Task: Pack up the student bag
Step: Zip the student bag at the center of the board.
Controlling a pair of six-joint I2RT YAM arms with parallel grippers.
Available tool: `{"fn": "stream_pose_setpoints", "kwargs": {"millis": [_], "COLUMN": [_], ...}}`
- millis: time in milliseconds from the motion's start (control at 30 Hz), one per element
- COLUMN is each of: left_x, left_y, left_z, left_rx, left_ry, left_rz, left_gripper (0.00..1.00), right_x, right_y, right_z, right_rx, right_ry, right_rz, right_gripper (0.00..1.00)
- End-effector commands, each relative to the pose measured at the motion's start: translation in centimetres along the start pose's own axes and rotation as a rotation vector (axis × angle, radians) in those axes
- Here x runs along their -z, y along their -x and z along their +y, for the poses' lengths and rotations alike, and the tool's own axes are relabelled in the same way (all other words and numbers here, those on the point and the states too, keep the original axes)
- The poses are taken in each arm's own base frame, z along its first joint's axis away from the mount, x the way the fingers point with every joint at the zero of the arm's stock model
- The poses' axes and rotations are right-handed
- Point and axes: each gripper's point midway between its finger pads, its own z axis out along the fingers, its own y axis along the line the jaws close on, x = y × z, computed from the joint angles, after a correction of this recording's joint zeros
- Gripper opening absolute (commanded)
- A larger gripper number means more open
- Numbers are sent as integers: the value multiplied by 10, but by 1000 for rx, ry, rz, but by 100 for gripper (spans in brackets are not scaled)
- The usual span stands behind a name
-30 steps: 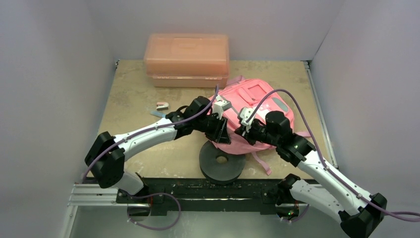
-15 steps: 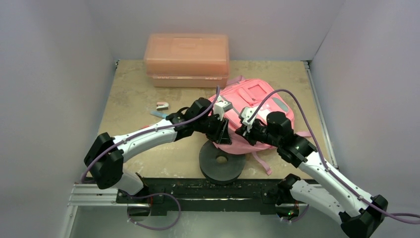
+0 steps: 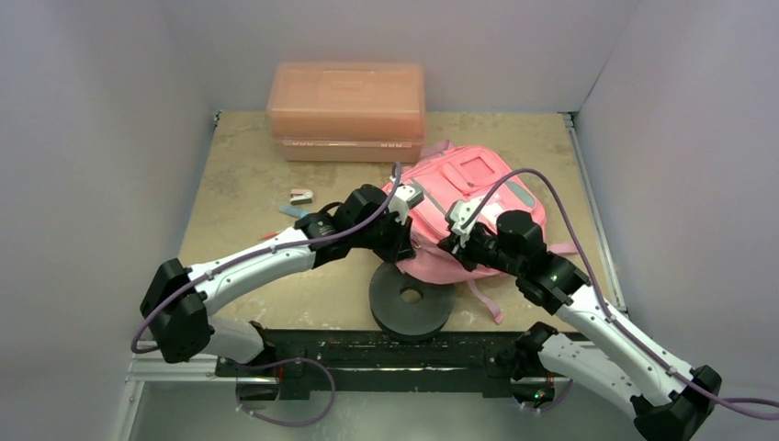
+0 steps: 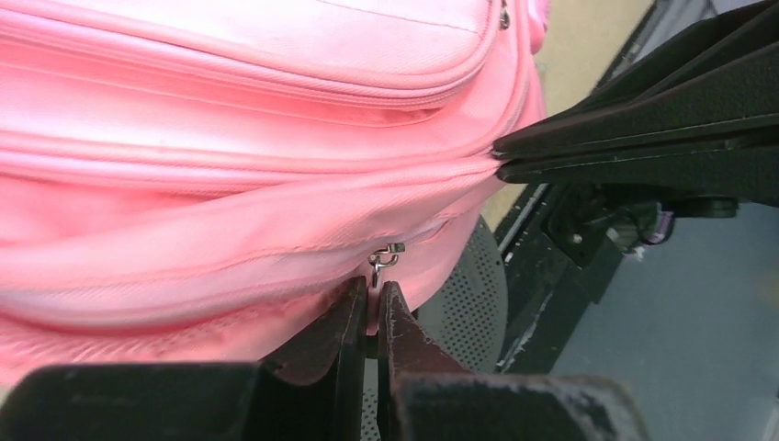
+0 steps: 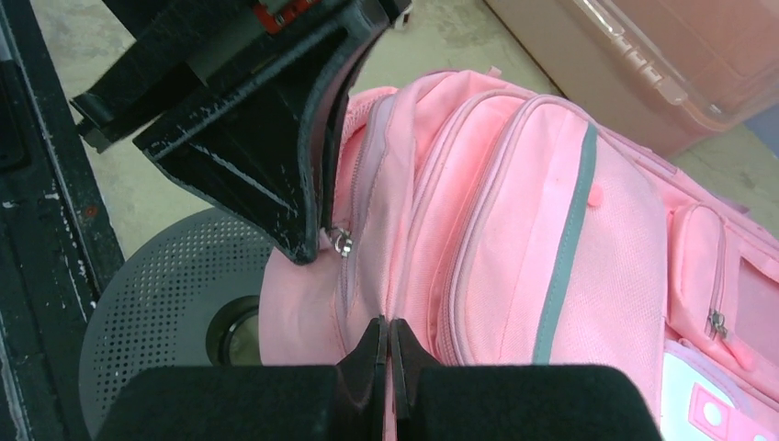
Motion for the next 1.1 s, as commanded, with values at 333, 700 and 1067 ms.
{"fn": "stream_pose_setpoints", "kwargs": {"millis": [333,700,1067], "left_x": [55,76,60], "left_y": [14,76,66], "left_z": [-5,-84,-74], "left_rx": [-155,-119,-79], "left_ry": [-71,-421,-363], "left_rz": [74,-103,-58], "left_gripper": [0,0,0], "right_x": [33,21,0], "right_y": [15,55,30], "right_z": [-22,9,4], "right_rx": [89,160,154], "right_ry": [-140,77,73], "right_rz": [-44,-174,-60], "right_gripper": [20,60,53]}}
